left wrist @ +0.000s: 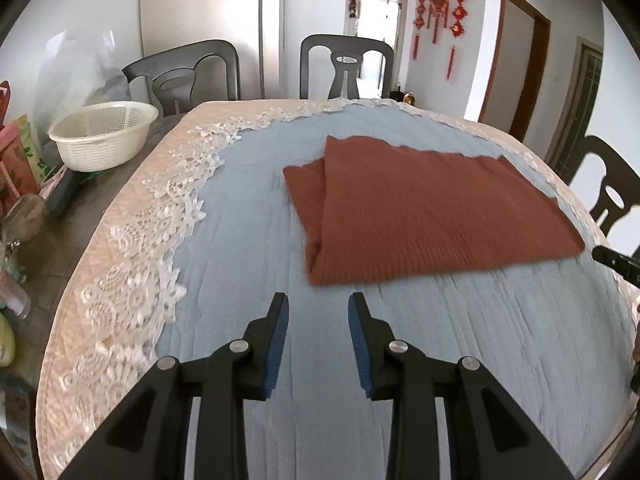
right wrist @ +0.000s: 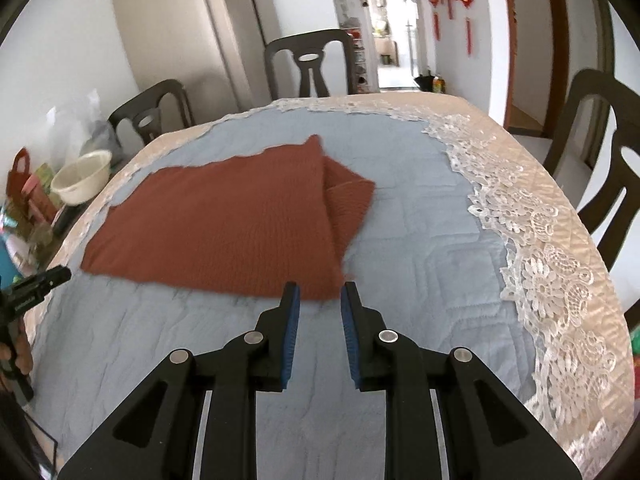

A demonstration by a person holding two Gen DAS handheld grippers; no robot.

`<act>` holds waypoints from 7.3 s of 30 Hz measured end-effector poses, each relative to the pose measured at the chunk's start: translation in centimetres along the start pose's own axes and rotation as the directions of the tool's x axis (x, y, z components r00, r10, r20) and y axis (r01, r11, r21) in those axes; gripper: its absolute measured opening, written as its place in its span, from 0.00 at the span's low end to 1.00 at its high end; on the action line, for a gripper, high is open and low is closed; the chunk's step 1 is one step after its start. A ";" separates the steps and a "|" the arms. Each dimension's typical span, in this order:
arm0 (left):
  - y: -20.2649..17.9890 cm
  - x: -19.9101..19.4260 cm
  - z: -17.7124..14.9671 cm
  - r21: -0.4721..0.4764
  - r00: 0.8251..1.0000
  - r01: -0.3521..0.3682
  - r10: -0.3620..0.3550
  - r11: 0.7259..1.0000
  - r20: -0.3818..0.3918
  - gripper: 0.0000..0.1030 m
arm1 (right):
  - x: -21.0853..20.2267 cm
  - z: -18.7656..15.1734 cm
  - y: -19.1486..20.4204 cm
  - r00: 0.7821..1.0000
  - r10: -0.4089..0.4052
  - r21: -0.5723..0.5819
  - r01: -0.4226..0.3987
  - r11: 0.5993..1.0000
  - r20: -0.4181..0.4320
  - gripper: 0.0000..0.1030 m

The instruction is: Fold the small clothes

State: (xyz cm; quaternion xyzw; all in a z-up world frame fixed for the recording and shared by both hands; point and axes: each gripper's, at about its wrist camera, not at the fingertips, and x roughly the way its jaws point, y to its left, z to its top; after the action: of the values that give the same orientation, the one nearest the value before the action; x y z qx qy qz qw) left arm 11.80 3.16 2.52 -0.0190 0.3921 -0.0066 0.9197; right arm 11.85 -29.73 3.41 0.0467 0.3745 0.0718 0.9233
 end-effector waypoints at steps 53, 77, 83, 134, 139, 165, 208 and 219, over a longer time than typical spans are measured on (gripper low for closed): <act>-1.4 0.7 0.4 -0.008 0.997 0.065 -0.066 0.998 -0.040 0.52 | 2.2 -1.4 1.9 0.995 0.018 -0.029 -0.021 0.999 -0.099 0.45; 3.1 7.0 3.9 -0.343 0.933 0.333 -0.360 0.878 -0.015 0.59 | 7.1 2.9 -4.7 0.921 0.390 0.467 -0.350 0.812 0.012 0.53; 4.5 6.6 4.4 -0.360 0.932 0.342 -0.363 0.868 0.010 0.59 | 7.7 3.8 -4.7 0.913 0.407 0.462 -0.358 0.811 -0.006 0.53; -0.5 -1.0 4.2 -0.049 0.944 0.326 -0.327 0.944 -0.034 0.17 | 2.4 3.1 -3.1 0.892 0.449 0.328 -0.408 0.852 -0.057 0.15; 0.3 -1.6 -0.1 -0.093 0.929 0.358 -0.365 0.929 -0.064 0.17 | -0.2 -0.6 -3.6 0.876 0.482 0.344 -0.441 0.829 -0.038 0.15; 0.0 -1.5 -2.0 -0.140 0.883 0.463 -0.470 0.875 -0.018 0.17 | -0.6 -3.9 -2.4 0.852 0.519 0.312 -0.476 0.822 -0.068 0.15; -1.9 -3.0 -3.0 -0.024 0.933 0.360 -0.359 0.933 0.009 0.31 | -6.0 -3.9 -4.7 0.973 0.187 0.265 -0.217 0.940 0.133 0.17; -2.8 -3.0 -4.1 -0.017 0.963 0.270 -0.270 0.963 0.007 0.31 | -3.7 -7.5 1.7 0.999 0.054 0.016 -0.054 0.998 -0.008 0.19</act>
State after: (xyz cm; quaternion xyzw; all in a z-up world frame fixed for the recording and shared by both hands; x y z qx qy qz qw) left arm 6.79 0.28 1.93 -0.0803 0.3839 -0.1282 0.9109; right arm 3.85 -28.39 0.85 0.0637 0.3775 0.0940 0.9190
